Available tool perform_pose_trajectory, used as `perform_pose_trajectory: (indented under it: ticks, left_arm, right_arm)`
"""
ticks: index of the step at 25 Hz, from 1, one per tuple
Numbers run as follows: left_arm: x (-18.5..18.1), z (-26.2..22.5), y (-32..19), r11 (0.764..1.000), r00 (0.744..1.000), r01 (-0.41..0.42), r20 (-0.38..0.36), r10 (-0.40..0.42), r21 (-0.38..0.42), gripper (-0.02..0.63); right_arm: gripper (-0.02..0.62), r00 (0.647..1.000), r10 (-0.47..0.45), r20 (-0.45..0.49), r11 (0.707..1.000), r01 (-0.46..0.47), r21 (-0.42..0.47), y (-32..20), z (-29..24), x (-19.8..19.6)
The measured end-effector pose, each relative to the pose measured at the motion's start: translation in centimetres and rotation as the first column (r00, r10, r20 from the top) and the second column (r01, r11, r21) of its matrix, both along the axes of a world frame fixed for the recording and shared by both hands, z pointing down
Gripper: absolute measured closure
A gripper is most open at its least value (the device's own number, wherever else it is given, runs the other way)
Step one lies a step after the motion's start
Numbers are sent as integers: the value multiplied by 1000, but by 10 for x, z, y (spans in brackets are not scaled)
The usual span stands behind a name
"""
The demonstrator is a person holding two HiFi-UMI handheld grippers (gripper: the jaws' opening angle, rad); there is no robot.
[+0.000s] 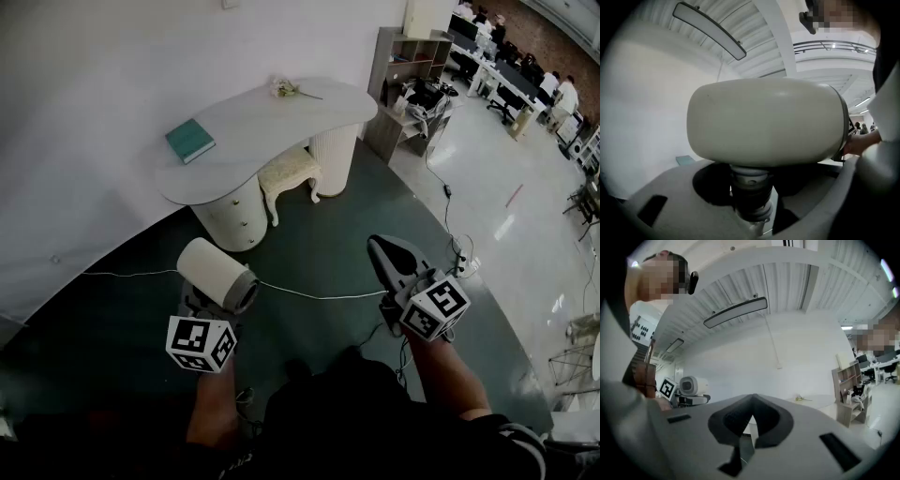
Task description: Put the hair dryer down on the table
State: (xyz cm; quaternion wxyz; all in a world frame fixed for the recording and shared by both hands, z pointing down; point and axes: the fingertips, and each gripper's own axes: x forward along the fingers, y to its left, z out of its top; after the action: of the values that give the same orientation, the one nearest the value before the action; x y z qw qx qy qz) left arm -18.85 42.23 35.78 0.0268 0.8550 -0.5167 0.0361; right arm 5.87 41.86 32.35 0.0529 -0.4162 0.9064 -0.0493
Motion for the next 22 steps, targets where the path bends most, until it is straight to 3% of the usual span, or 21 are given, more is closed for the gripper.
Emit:
perform_pose_trajectory:
  ticks: [8,17,22]
  left_arm:
    - [-3,-9,15,1000,999,15,-34,-15,11,387]
    - [-4,-6,25,1000,999,28,-44,-27,10,385]
    - [-25,-7,26,999,999,30,-45,-30,14,385]
  right_arm:
    - [594,999,-20,26,1000,19,17,11,-4,-8]
    - [594,1000,-29,-6,999,29,43,11,-12,-7]
    - [591,995,-83,-56,993,88,82,19,-18,-42]
